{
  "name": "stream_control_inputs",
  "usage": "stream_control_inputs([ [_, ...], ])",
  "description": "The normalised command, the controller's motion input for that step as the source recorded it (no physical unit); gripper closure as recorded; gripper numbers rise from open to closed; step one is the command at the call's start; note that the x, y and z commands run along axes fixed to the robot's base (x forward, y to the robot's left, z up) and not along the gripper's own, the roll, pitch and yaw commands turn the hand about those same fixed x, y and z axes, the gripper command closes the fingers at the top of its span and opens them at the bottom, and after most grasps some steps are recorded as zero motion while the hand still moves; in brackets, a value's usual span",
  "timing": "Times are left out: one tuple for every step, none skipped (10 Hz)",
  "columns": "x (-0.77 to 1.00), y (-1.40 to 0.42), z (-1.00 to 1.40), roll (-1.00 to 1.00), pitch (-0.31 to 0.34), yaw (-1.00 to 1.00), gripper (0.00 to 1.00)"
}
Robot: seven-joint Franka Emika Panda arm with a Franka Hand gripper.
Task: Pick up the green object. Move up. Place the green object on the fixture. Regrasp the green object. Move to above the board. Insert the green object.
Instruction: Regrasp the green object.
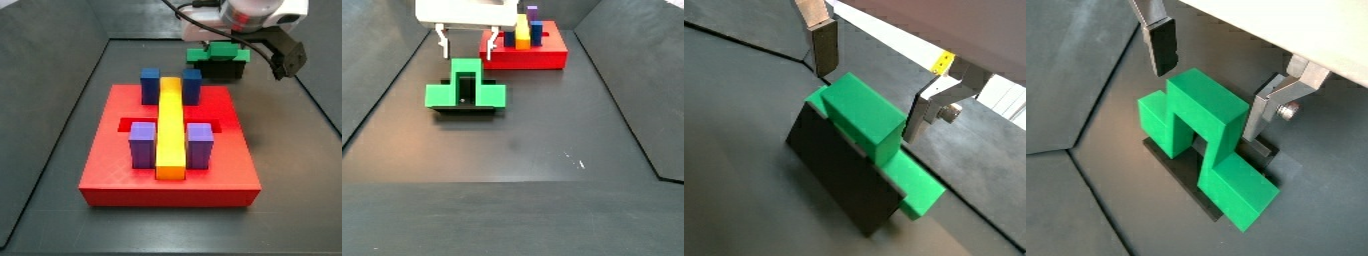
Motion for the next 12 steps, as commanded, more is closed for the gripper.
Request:
stream_control_inputs([
  [0.0, 0.0, -0.35, 0.32, 0.094, 0.05, 0.0],
  [0.0, 0.0, -0.32, 0.44, 0.1, 0.03, 0.0],
  [0.0, 0.07, -0.2, 0.43, 0.157, 0.0, 0.0],
  [0.0, 0.09, -0.08, 0.26, 0.16, 0.0, 0.0],
  [0.0, 0.12, 0.0, 0.06, 0.126, 0.0, 0.0],
  [0.0, 0.02, 0.0, 0.03, 0.106, 0.0, 0.0],
  [0.0, 0.0, 0.0, 0.0, 0.066, 0.0, 0.0],
  [0.0, 0.0, 0.0, 0.0, 0.051, 0.0, 0.0],
  [0.06, 0.08, 0.0, 0.0, 0.054, 0.0, 0.0],
  [0.01, 0.08, 0.0, 0.0, 0.043, 0.0, 0.0],
  [0.0, 0.03, 0.0, 0.0, 0.069, 0.0, 0.0],
  [0.0, 0.0, 0.0, 0.0, -0.017, 0.0, 0.0],
])
